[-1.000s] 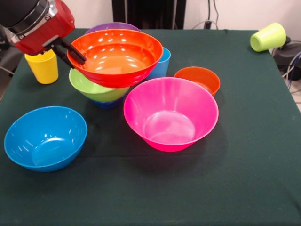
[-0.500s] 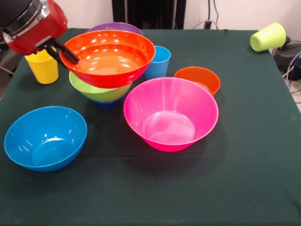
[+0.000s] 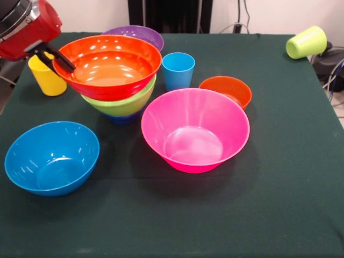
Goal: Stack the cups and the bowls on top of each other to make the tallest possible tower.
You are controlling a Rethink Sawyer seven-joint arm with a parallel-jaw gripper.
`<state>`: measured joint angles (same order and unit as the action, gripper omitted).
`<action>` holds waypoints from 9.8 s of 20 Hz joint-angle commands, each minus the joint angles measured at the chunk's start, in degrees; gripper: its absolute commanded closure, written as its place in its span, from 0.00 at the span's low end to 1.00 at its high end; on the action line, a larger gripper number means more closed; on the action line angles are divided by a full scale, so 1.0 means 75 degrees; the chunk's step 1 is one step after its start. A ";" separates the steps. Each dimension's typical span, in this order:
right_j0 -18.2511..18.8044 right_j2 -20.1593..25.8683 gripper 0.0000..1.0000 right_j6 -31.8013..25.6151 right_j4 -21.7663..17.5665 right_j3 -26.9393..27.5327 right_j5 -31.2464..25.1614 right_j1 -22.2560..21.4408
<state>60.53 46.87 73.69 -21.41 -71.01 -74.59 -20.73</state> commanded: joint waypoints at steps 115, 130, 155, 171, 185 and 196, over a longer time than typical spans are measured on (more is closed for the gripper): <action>0.0049 0.0426 1.00 -0.0690 -0.0310 -0.1431 0.0928 -0.0228; -0.0072 0.0345 1.00 -0.0874 -0.0271 -0.1098 0.0700 -0.0174; 0.0060 0.0316 1.00 -0.1140 -0.0358 -0.1050 0.0609 -0.0127; 0.0206 0.0279 1.00 -0.1452 -0.0511 -0.0983 0.0654 0.0017; 0.0182 0.0264 1.00 -0.1780 -0.0625 -0.0539 0.0447 0.0261; 0.0366 0.0250 1.00 -0.2158 -0.0784 -0.0361 0.0452 0.0540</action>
<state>63.80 50.09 73.69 -24.12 -77.58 -69.12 -19.84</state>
